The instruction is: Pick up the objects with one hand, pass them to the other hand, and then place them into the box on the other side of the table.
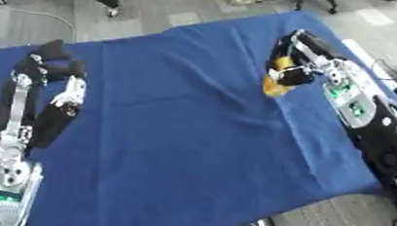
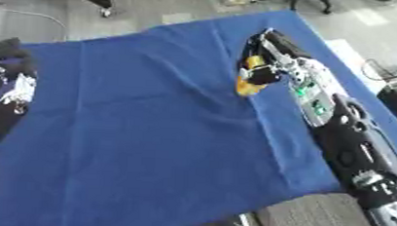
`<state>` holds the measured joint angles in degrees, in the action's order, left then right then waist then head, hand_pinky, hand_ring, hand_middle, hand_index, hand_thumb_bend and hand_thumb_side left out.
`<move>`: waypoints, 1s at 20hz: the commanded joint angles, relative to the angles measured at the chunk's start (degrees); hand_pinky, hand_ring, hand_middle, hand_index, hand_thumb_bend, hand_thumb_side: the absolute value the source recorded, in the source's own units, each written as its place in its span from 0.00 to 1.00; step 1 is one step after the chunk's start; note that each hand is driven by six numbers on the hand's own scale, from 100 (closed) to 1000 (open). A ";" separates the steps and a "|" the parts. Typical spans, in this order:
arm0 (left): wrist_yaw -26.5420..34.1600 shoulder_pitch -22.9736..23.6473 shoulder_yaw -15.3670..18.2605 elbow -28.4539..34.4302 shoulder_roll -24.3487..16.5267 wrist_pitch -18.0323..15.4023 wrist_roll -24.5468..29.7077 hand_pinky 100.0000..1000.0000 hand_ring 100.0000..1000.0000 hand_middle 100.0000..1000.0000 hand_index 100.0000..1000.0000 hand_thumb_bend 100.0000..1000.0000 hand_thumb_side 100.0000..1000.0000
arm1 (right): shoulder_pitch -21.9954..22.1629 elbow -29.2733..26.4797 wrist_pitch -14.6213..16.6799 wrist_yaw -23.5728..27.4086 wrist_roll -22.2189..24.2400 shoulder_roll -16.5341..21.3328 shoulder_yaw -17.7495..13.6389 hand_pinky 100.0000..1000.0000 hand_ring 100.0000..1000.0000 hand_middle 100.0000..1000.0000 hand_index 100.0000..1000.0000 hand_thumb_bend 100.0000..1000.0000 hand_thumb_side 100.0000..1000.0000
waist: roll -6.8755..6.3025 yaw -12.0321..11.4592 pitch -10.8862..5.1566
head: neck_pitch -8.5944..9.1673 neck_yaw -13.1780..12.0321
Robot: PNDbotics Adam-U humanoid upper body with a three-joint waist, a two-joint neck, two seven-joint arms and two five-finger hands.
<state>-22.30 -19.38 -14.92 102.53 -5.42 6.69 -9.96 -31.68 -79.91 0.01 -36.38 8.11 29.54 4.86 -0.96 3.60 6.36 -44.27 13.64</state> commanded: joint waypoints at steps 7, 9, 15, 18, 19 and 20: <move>-0.30 -1.01 -1.86 -0.42 1.05 -0.90 0.97 0.74 0.63 0.69 0.87 0.09 0.60 | -1.74 -7.92 -1.40 3.66 -4.76 -5.75 -2.47 0.32 0.05 0.00 0.06 0.00 0.00 | 0.11 0.31 0.25 | 0.15 -0.85; -0.60 -1.12 -2.35 -0.83 1.35 -1.13 1.22 0.74 0.63 0.69 0.87 0.09 0.60 | -2.01 -9.11 -1.54 4.41 -5.09 -7.41 -2.65 0.32 0.05 0.00 0.06 0.00 0.01 | 0.13 0.40 0.23 | 0.15 -0.97; -2.65 -1.61 -4.17 -1.80 2.07 -2.03 1.80 0.74 0.63 0.69 0.87 0.09 0.54 | -3.13 -12.62 -1.79 7.01 -5.89 -12.19 -3.02 0.31 0.05 0.00 0.06 0.00 0.05 | 0.13 0.62 0.18 | 0.15 -1.73; -4.72 -2.03 -5.50 -2.33 2.50 -2.86 2.12 0.74 0.64 0.71 0.88 0.11 0.49 | -3.68 -14.12 -1.80 7.62 -5.71 -14.38 -2.83 0.31 0.05 0.00 0.06 0.00 0.07 | 0.16 0.82 0.14 | 0.15 -2.56; -5.57 -2.21 -5.99 -2.50 2.66 -3.24 2.21 0.74 0.65 0.71 0.89 0.13 0.47 | -3.86 -14.52 -1.80 7.77 -5.61 -15.15 -2.70 0.31 0.05 0.00 0.06 0.00 0.08 | 0.17 0.89 0.13 | 0.15 -2.94; -6.53 -2.46 -6.49 -2.65 2.84 -3.74 2.19 0.74 0.65 0.72 0.89 0.15 0.45 | -4.07 -14.93 -1.80 8.00 -5.49 -15.99 -2.48 0.31 0.05 0.00 0.06 0.00 0.09 | 0.18 0.96 0.11 | 0.15 -3.44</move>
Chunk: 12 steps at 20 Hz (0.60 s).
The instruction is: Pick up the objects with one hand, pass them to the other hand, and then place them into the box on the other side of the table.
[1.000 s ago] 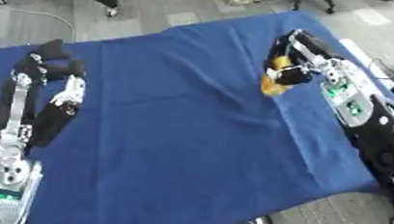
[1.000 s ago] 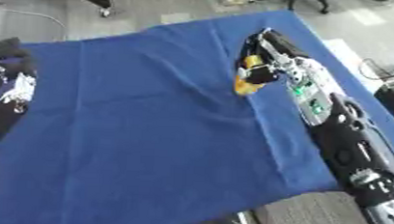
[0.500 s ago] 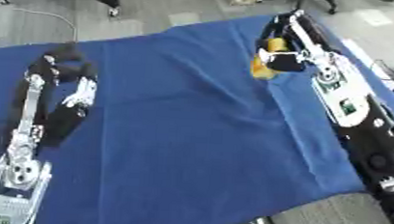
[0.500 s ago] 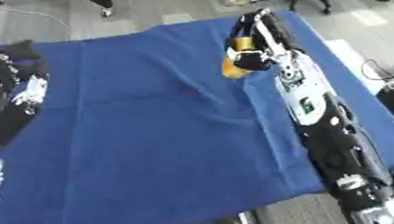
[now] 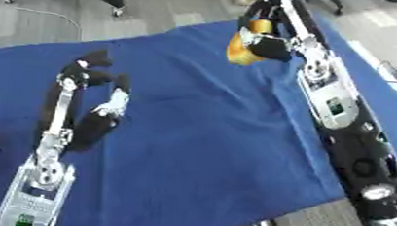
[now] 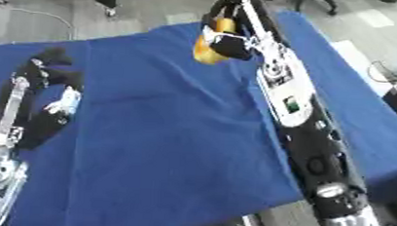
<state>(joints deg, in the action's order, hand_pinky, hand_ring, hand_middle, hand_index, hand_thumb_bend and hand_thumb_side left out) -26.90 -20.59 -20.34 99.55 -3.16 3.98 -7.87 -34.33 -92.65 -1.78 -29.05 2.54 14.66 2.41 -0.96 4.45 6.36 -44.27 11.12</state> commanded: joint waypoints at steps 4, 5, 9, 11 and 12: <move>-5.65 -2.32 -2.51 -0.34 0.90 -3.06 -0.91 0.75 0.66 0.73 0.90 0.28 0.38 | -2.12 -3.05 0.13 1.39 0.75 -3.31 1.28 0.31 0.05 0.00 0.06 0.00 0.10 | 0.16 0.28 0.02 | 0.15 -3.10; -6.57 -2.60 -2.72 -0.40 1.01 -3.47 -1.49 0.75 0.67 0.73 0.90 0.32 0.36 | -2.22 -3.23 0.20 1.59 0.90 -3.81 1.57 0.31 0.05 0.00 0.06 0.00 0.11 | 0.16 0.31 0.01 | 0.15 -3.64; -10.30 -3.78 -3.55 -1.06 1.88 -4.36 -4.91 0.76 0.68 0.74 0.90 0.39 0.31 | -2.36 -3.70 0.22 2.52 1.66 -5.32 2.73 0.31 0.05 0.00 0.06 0.00 0.13 | 0.25 0.41 -0.06 | 0.15 -5.33; -12.27 -4.16 -4.08 -1.80 2.36 -4.44 -6.81 0.76 0.68 0.74 0.90 0.39 0.31 | -2.38 -3.75 0.17 2.87 1.97 -5.59 3.12 0.31 0.05 0.00 0.06 0.00 0.13 | 0.30 0.47 -0.07 | 0.15 -5.69; -13.22 -4.46 -4.41 -2.11 2.76 -4.57 -7.63 0.76 0.68 0.74 0.90 0.41 0.27 | -2.36 -3.73 0.15 3.07 2.13 -5.78 3.36 0.31 0.05 0.00 0.06 0.00 0.16 | 0.37 0.50 -0.09 | 0.15 -6.00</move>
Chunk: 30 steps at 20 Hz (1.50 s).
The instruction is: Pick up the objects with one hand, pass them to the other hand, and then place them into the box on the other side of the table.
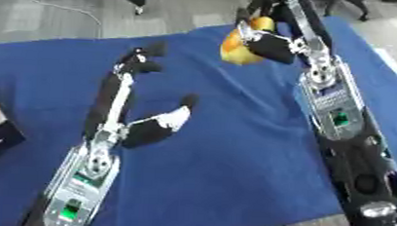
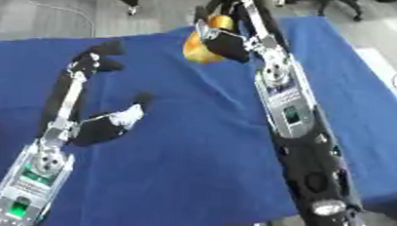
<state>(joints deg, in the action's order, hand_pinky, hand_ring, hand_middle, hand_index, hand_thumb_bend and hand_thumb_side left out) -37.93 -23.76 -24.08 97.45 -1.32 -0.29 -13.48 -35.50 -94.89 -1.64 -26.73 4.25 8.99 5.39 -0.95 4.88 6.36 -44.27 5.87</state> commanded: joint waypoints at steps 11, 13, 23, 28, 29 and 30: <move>-12.88 -4.63 -4.05 -5.29 6.37 -2.51 -8.05 0.75 0.67 0.73 0.89 0.42 0.22 | -1.30 -1.69 -0.37 4.01 1.80 -2.08 2.14 0.31 0.05 0.00 0.06 0.00 0.20 | 1.00 0.52 0.13 | 0.15 -1.43; -13.82 -4.85 -4.52 -6.06 6.83 -2.96 -8.27 0.75 0.66 0.72 0.88 0.42 0.20 | -1.46 -1.72 -0.37 4.25 2.04 -2.20 2.34 0.31 0.05 0.00 0.06 0.00 0.20 | 1.07 0.58 0.17 | 0.15 -1.35; -17.38 -5.46 -5.13 -8.87 8.11 -2.40 -10.26 0.73 0.63 0.67 0.84 0.34 0.12 | -1.81 -2.05 -0.38 5.36 2.63 -2.58 2.60 0.31 0.05 0.00 0.06 0.00 0.21 | 1.29 0.81 0.30 | 0.15 -1.03; -19.30 -5.85 -4.94 -10.46 9.07 0.43 -13.95 0.71 0.60 0.63 0.82 0.30 0.08 | -1.80 -2.34 -0.34 6.02 3.07 -2.79 2.86 0.31 0.05 0.00 0.06 0.00 0.21 | 1.46 1.00 0.44 | 0.15 -1.14; -19.65 -5.92 -4.82 -10.81 9.26 1.12 -14.77 0.71 0.60 0.63 0.82 0.29 0.07 | -1.79 -2.38 -0.34 6.08 3.14 -2.81 2.90 0.31 0.05 0.00 0.06 0.00 0.21 | 1.49 1.05 0.47 | 0.15 -1.16; -20.02 -5.99 -4.72 -11.13 9.42 1.84 -15.64 0.71 0.60 0.64 0.82 0.29 0.06 | -1.79 -2.40 -0.35 6.12 3.20 -2.82 2.93 0.31 0.05 0.00 0.06 0.00 0.21 | 1.52 1.11 0.49 | 0.15 -1.20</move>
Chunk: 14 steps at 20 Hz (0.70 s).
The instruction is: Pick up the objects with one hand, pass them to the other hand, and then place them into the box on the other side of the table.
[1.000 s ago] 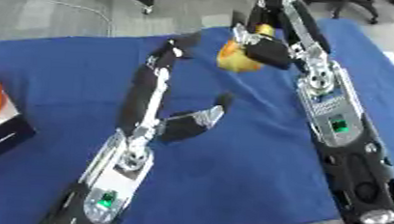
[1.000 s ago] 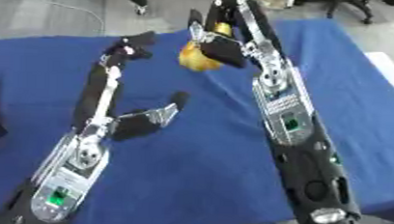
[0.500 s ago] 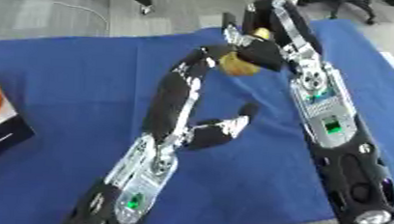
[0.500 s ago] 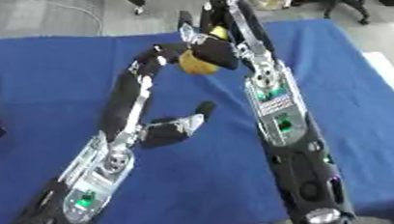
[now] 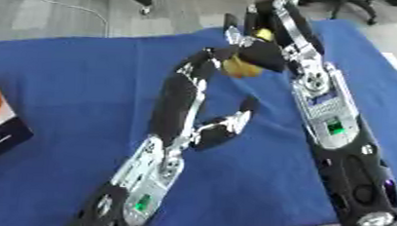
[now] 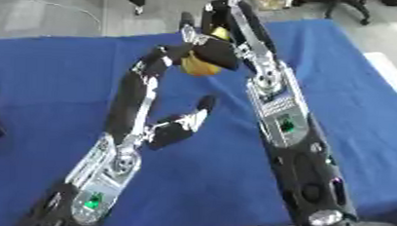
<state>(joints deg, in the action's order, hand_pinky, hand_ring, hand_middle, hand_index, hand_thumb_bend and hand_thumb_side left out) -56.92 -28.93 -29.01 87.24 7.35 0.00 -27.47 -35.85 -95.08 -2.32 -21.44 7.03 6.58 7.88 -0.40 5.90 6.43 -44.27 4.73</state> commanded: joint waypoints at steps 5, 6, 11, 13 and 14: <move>-2.03 -0.73 0.86 -1.84 1.10 5.08 -6.26 0.71 0.60 0.64 0.82 0.31 0.06 | -1.45 -2.33 0.25 0.84 0.45 -0.38 0.34 0.31 0.05 0.00 0.06 0.00 0.21 | 0.94 0.28 0.45 | 0.15 -0.09; -2.03 -0.67 0.95 -2.02 1.11 5.63 -7.16 0.71 0.60 0.64 0.82 0.31 0.06 | -1.47 -2.37 0.26 0.83 0.45 -0.37 0.32 0.31 0.05 0.00 0.06 0.00 0.21 | 0.91 0.31 0.45 | 0.15 -0.09; -2.01 -0.82 1.03 -3.17 1.38 7.05 -9.74 0.71 0.61 0.65 0.83 0.32 0.06 | -1.53 -2.50 0.25 0.89 0.53 -0.41 0.33 0.31 0.05 0.00 0.06 0.00 0.21 | 0.88 0.44 0.46 | 0.15 -0.09; -2.22 -0.91 0.91 -3.57 1.51 7.12 -9.96 0.71 0.61 0.65 0.83 0.32 0.06 | -1.55 -2.53 0.23 0.95 0.60 -0.43 0.36 0.31 0.05 0.00 0.06 0.00 0.21 | 0.92 0.51 0.47 | 0.15 -0.11; -2.34 -0.94 0.86 -3.77 1.55 7.12 -9.95 0.72 0.61 0.65 0.83 0.32 0.06 | -1.57 -2.55 0.22 0.97 0.61 -0.44 0.36 0.31 0.05 0.00 0.06 0.00 0.21 | 0.93 0.55 0.47 | 0.15 -0.13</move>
<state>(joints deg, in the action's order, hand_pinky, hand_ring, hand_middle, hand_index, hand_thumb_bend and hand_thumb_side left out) -58.99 -28.98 -28.23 83.06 8.16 7.07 -36.98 -36.29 -96.27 -2.21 -20.83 7.46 5.88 8.25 -0.26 6.35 6.52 -44.27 4.69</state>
